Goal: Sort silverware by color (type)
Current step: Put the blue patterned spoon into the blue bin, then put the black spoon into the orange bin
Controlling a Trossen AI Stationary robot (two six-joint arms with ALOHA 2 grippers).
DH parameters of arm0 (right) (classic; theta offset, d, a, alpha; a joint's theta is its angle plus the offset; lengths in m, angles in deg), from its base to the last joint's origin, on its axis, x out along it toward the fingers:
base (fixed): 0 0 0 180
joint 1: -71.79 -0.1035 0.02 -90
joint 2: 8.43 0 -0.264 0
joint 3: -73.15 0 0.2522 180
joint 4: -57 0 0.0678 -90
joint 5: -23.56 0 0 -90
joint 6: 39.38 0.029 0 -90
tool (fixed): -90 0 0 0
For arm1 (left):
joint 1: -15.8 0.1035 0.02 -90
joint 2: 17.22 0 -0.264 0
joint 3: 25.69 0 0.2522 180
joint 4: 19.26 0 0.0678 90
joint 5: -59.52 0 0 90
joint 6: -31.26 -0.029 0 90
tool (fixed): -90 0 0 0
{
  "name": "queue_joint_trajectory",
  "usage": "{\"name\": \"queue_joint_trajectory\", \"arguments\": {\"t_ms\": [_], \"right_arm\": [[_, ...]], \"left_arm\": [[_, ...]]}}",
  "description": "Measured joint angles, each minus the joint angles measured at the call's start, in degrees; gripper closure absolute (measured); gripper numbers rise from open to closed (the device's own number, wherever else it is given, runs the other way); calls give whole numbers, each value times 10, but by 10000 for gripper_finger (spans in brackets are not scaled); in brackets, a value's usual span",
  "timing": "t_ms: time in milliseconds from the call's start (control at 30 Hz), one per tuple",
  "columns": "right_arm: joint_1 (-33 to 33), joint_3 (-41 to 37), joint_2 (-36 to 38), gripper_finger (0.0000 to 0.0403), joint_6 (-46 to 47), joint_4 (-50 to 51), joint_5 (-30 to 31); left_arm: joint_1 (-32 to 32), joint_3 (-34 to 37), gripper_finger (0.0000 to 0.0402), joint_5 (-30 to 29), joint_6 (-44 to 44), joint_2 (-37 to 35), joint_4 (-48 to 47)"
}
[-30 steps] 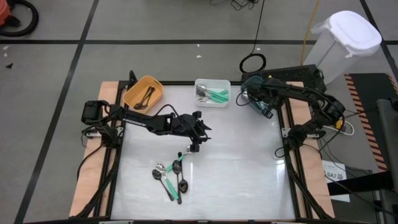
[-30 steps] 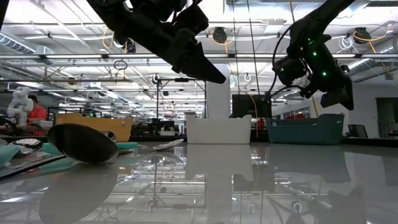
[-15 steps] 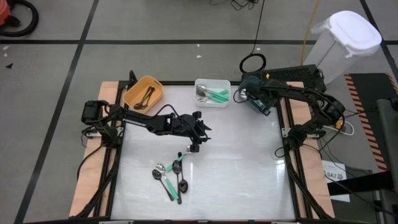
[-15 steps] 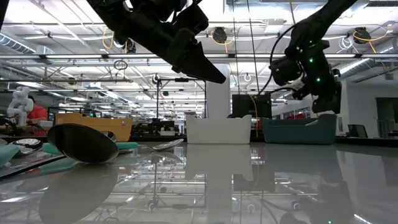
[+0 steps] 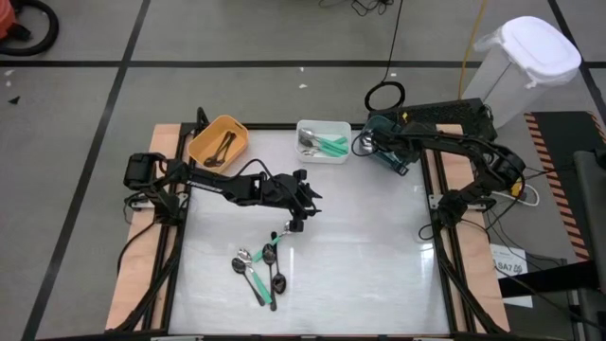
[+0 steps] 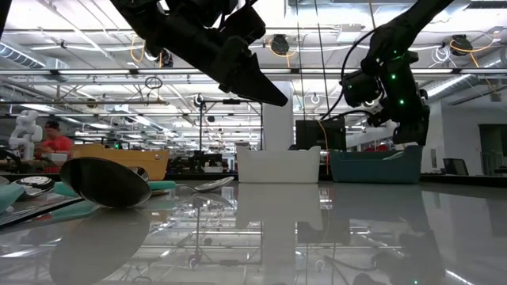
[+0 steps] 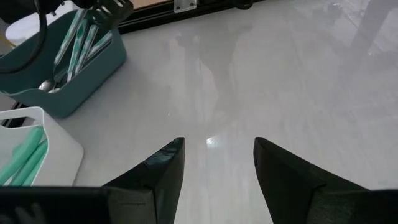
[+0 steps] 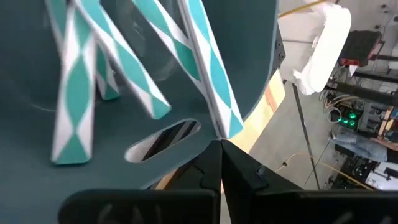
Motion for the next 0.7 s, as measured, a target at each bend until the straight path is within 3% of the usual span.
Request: {"name": "queue_joint_trajectory", "arguments": {"t_ms": [167, 400, 700], "right_arm": [[-41, 0, 42, 401, 33, 4, -49], [-155, -1, 168, 401, 95, -20, -107], [-335, -110, 267, 401, 144, -209, -195]], "left_arm": [[0, 0, 209, 0, 0, 0, -5], [0, 0, 209, -4, 6, 0, -21], [0, 0, 209, -103, 81, 0, -97]]}}
